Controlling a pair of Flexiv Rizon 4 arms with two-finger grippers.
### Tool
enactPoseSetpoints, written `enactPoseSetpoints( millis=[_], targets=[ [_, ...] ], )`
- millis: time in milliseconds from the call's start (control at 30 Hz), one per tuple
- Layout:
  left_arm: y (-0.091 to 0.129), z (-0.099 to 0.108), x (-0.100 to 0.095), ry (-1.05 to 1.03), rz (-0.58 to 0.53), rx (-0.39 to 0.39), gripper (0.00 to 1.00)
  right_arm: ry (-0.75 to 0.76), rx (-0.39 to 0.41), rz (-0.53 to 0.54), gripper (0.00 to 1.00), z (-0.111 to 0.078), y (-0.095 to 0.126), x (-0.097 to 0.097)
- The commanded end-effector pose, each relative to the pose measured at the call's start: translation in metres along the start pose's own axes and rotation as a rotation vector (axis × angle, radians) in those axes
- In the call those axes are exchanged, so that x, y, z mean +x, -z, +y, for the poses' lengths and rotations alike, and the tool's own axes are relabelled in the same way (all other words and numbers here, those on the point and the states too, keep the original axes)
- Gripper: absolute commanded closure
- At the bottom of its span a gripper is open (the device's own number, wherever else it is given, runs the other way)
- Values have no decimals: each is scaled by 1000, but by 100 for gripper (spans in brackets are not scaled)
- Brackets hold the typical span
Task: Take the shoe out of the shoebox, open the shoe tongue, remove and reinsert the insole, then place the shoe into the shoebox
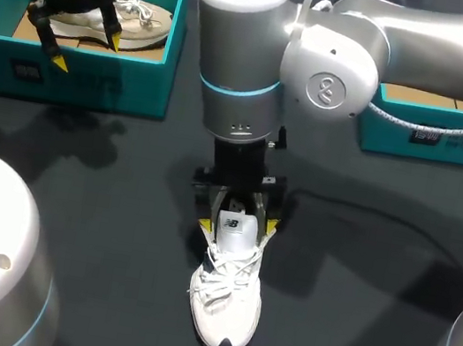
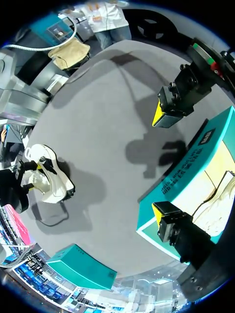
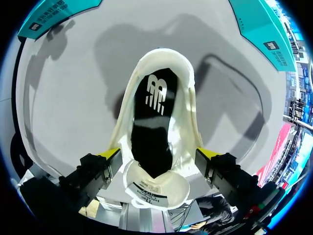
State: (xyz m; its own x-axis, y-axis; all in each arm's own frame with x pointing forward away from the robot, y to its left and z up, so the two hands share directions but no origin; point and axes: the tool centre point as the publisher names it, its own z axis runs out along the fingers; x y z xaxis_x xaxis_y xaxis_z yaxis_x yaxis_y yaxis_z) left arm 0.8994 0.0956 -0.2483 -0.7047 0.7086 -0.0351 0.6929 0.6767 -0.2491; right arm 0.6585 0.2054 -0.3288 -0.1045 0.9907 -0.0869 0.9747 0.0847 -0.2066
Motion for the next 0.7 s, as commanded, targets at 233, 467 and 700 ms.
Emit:
enactPoseSetpoints(
  millis=[233, 467, 700],
  targets=[
    [0, 0, 0, -1, 2, -1, 0, -17, -1, 5, 0, -8, -1, 0],
    [0, 0, 0, -1, 2, -1, 0, -35, -9, 16, 0, -20, 0, 1],
    [0, 0, 0, -1, 2, -1, 0, -44, -34, 14, 0, -35, 6, 6]
  ],
)
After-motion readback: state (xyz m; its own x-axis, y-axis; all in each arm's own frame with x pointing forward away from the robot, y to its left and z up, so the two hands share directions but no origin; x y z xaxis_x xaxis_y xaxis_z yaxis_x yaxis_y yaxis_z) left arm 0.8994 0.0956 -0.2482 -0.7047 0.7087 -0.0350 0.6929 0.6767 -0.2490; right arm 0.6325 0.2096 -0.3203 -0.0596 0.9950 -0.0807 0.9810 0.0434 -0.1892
